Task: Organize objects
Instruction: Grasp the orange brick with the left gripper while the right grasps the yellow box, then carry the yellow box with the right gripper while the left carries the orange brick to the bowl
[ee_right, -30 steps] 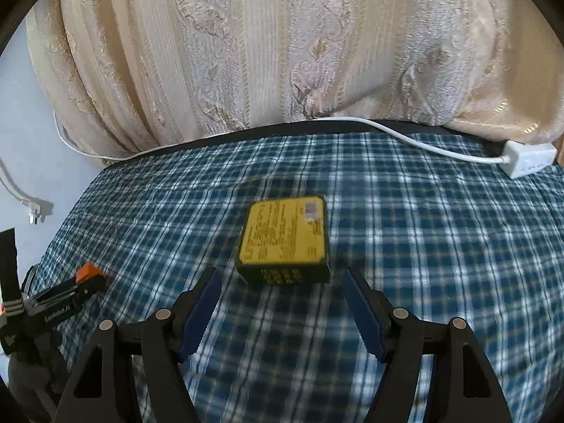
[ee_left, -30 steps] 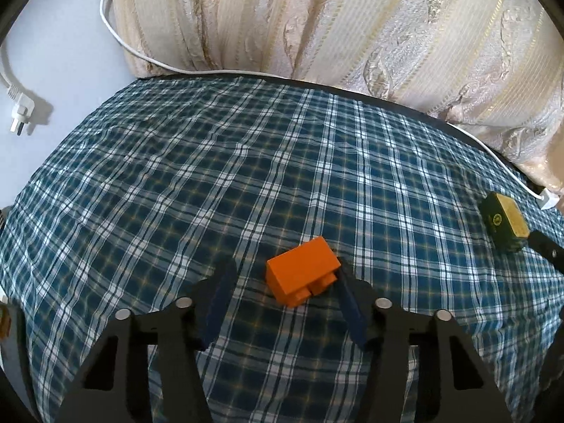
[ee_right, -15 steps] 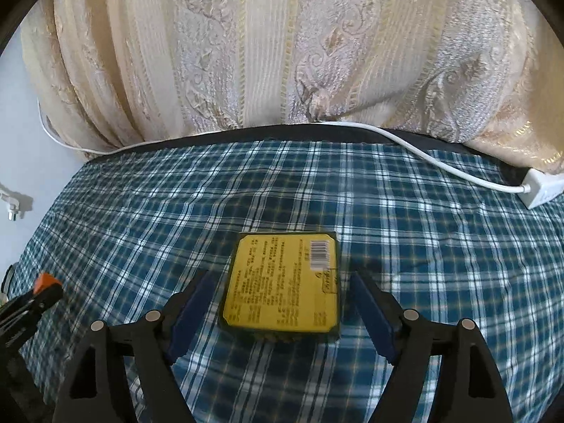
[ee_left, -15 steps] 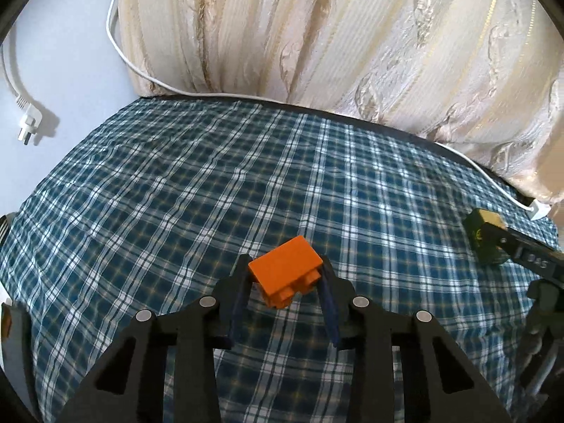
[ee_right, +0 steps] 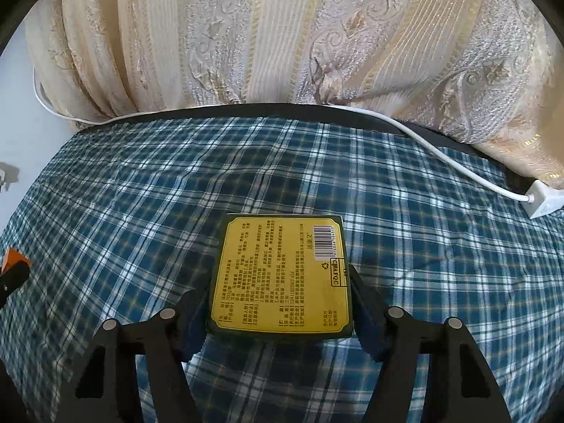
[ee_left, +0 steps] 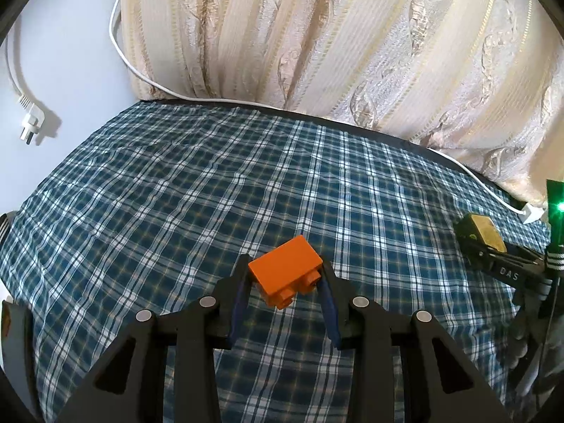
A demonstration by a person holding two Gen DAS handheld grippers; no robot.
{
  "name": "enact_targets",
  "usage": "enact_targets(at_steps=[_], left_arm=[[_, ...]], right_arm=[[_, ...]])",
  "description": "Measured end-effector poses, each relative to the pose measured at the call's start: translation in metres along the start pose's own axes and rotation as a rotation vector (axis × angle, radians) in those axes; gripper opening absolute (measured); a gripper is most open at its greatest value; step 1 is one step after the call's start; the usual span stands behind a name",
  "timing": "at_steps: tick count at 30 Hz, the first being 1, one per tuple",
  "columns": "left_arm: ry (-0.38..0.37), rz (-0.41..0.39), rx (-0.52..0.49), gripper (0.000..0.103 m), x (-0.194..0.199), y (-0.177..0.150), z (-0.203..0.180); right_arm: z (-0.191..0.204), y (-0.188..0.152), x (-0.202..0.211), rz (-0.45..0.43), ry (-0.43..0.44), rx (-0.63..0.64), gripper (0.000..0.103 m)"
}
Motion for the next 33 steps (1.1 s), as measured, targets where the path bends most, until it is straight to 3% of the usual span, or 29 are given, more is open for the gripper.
enact_targets(at_steps=[10, 33], left_arm=[[-0.028, -0.007, -0.013, 0.038, 0.007, -0.003, -0.005], [-0.062, -0.077, -0.053, 0.037, 0.031, -0.004, -0.025]], right_arm=[[-0.016, -0.025, 0.05, -0.091, 0.008, -0.054, 0.07], [-0.069, -0.131, 0.145, -0.2, -0.013, -0.258, 0.07]])
Point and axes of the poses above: each gripper's, at about its wrist camera, not at the fingertips, and x roughly against the way its jaws point, z to its left, y to its top, the point moved 10 cm from there along -x, roughly the way its jaws point, and after that the axes turned 13 degrees about z, right-handed, at the moved point
